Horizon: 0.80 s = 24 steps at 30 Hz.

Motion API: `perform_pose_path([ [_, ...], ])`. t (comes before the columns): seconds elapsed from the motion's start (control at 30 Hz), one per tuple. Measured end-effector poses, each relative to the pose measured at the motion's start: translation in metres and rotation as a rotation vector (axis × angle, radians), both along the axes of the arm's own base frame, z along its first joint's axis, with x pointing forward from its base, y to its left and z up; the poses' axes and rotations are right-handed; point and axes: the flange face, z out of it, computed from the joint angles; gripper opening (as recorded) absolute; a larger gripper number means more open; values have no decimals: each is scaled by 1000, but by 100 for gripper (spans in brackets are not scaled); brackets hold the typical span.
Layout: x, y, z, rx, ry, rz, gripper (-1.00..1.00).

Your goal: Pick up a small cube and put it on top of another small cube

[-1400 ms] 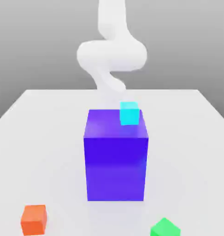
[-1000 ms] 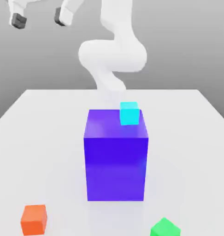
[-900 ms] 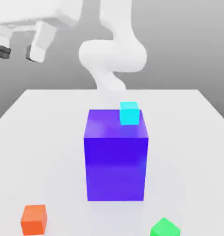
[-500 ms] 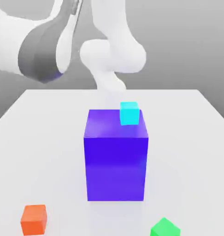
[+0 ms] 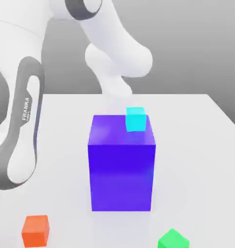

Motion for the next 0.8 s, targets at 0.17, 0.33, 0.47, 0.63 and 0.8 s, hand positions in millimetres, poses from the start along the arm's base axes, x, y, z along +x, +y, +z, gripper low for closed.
perform_pose_path([
  [0.17, 0, -1, 14, 0, -1, -2, -100],
  [0.33, 24, 60, 68, 7, -8, 164, -100],
  [0.47, 46, 159, 83, 13, -14, 432, -100],
  [0.63, 44, 285, 98, 13, -15, 777, -100],
  [0.8, 19, 411, 86, 3, -7, 1144, -100],
])
